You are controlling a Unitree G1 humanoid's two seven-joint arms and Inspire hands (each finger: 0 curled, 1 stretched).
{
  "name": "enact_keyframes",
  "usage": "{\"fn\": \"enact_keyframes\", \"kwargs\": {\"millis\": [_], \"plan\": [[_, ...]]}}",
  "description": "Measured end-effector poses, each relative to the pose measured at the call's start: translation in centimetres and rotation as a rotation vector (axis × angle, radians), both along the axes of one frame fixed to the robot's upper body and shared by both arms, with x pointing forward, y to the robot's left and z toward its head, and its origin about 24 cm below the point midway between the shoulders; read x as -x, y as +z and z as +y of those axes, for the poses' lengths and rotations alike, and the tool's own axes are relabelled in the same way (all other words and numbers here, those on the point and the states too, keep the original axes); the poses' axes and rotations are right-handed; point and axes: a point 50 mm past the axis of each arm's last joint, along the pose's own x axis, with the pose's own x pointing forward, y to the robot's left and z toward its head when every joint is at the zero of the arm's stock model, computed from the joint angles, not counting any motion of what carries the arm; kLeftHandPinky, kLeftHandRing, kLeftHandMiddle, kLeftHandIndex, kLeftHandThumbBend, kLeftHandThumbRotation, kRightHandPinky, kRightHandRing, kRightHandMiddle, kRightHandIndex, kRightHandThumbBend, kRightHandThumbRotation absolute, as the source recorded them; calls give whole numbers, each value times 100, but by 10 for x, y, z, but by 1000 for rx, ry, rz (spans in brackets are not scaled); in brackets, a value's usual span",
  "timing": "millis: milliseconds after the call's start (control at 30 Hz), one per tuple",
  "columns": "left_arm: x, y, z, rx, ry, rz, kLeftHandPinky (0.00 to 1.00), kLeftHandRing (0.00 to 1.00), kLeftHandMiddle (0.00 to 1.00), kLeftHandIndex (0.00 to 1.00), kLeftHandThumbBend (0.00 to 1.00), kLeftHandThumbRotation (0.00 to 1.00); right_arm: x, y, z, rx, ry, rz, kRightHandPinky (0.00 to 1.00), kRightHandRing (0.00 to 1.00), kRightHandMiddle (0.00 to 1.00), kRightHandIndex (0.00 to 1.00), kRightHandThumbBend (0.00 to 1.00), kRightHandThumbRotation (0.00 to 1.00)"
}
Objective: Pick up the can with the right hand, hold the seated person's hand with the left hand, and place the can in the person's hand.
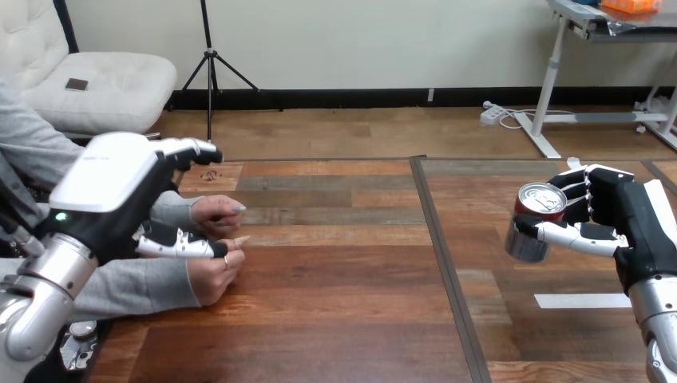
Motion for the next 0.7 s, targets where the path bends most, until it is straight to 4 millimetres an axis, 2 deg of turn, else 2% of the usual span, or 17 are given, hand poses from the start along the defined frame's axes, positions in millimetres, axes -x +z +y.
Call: {"fn": "enact_keyframes", "kwargs": {"millis": [367,700], "plan": [[-3,-14,1,-70,1,108,68,76,79,78,100,37,0,-1,0,0,2,3,34,37,42,44,74,0],[-4,-24,2,-104,-2,219,71,78,80,79,100,33,1,-1,0,0,2,4,34,37,42,44,74,0]]}}
